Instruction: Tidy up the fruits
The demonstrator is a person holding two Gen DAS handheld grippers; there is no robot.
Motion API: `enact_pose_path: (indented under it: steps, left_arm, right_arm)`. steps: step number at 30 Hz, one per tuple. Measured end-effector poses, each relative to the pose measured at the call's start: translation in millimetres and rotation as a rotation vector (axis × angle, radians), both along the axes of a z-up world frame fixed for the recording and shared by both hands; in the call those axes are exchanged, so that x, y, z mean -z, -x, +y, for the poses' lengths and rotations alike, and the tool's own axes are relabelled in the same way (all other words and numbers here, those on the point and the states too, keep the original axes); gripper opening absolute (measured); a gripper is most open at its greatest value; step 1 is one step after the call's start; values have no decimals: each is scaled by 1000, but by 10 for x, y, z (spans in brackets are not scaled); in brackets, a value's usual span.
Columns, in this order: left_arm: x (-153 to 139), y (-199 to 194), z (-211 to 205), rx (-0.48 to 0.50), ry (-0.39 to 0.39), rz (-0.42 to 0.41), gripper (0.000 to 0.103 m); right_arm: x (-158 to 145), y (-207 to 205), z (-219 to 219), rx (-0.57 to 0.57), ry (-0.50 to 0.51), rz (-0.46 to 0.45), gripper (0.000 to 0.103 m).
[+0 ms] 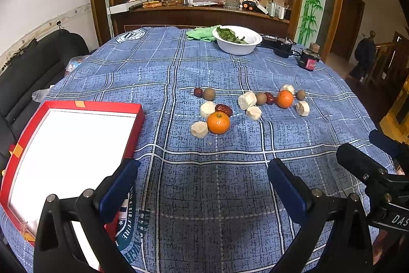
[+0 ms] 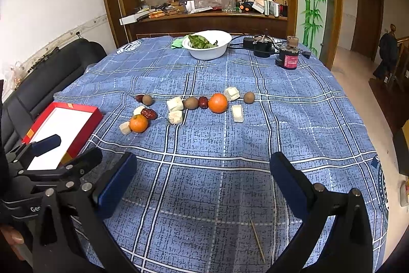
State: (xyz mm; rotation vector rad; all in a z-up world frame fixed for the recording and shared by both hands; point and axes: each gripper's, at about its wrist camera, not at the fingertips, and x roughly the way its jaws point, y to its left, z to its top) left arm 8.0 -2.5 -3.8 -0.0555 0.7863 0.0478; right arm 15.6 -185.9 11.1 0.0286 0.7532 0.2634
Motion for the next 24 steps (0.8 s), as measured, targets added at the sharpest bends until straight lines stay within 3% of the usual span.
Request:
enact_pose_path:
  steps: [12,16,19,21,24]
  left_arm:
    - [39,-79,13,-9,0,14,101]
    - [74,-149,8,-12,3,23,97]
    - [107,-211,2,-10,5,32,96]
    - [125,-273,11,-10,14,41,93]
    - [173,-377,44,-22,31,56,92]
  right_arm:
    - [28,-104,-37,4,-17,3,99]
    - [73,-197,-97,14,-26,16,90]
    - [123,-333,-134,18,-27,34,74]
    - [172,-467,-147,22,-22,51,71]
    - [268,-725,-147,29,-9,75,58]
